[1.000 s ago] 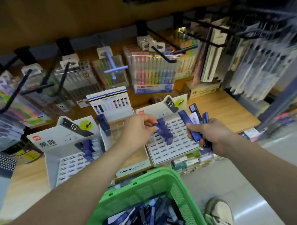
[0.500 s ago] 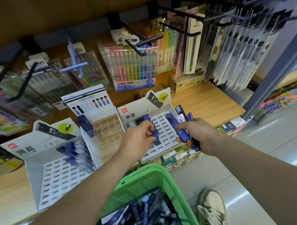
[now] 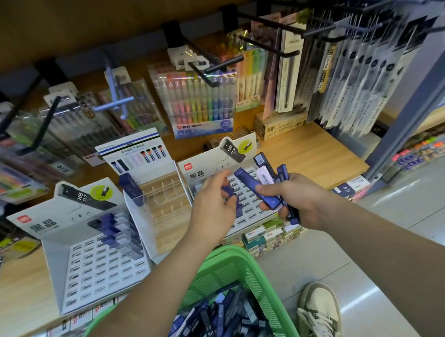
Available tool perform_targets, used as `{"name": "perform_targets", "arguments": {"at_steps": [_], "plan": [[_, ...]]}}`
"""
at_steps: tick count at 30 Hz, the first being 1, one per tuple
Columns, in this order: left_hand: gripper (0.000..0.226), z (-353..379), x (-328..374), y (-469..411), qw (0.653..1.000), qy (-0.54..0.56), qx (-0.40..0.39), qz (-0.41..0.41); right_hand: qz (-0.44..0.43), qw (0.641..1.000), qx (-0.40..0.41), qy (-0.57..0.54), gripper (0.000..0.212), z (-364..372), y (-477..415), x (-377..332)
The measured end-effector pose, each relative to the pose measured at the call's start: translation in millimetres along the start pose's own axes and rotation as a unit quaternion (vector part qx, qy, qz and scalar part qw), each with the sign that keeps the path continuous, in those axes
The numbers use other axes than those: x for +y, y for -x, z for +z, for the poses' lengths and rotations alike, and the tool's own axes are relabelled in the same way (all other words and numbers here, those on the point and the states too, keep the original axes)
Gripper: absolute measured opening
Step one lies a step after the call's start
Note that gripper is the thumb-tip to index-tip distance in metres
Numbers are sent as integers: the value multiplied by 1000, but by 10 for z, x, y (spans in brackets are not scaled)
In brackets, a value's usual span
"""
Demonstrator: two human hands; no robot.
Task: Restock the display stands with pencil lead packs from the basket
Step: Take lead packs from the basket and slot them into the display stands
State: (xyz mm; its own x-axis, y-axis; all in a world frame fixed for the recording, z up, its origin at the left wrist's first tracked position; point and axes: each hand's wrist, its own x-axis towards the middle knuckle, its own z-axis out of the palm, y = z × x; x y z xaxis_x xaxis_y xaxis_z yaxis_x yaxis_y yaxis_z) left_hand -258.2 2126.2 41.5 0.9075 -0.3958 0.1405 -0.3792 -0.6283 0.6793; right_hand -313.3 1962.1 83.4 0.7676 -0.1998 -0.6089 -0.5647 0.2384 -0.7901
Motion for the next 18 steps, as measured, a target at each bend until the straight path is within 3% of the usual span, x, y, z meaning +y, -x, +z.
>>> {"name": "perform_targets", "arguments": {"at_steps": [2, 7, 10, 13, 18], "plan": [[61, -55, 39, 19, 999, 10, -10, 30, -10, 999, -38, 23, 14, 10, 27, -31], [25, -179, 93, 124, 993, -92, -14, 66, -4, 998, -51, 39, 32, 47, 42, -80], [13, -222, 89, 246, 998, -54, -19, 8, 6, 999, -38, -26, 45, 63, 36, -125], [18, -198, 101, 350, 999, -30, -6, -25, -25, 997, -65, -15, 53, 111, 71, -141], [24, -151, 197, 520, 995, 83, -30, -55, -44, 997, -54, -23, 39, 188, 77, -152]]}}
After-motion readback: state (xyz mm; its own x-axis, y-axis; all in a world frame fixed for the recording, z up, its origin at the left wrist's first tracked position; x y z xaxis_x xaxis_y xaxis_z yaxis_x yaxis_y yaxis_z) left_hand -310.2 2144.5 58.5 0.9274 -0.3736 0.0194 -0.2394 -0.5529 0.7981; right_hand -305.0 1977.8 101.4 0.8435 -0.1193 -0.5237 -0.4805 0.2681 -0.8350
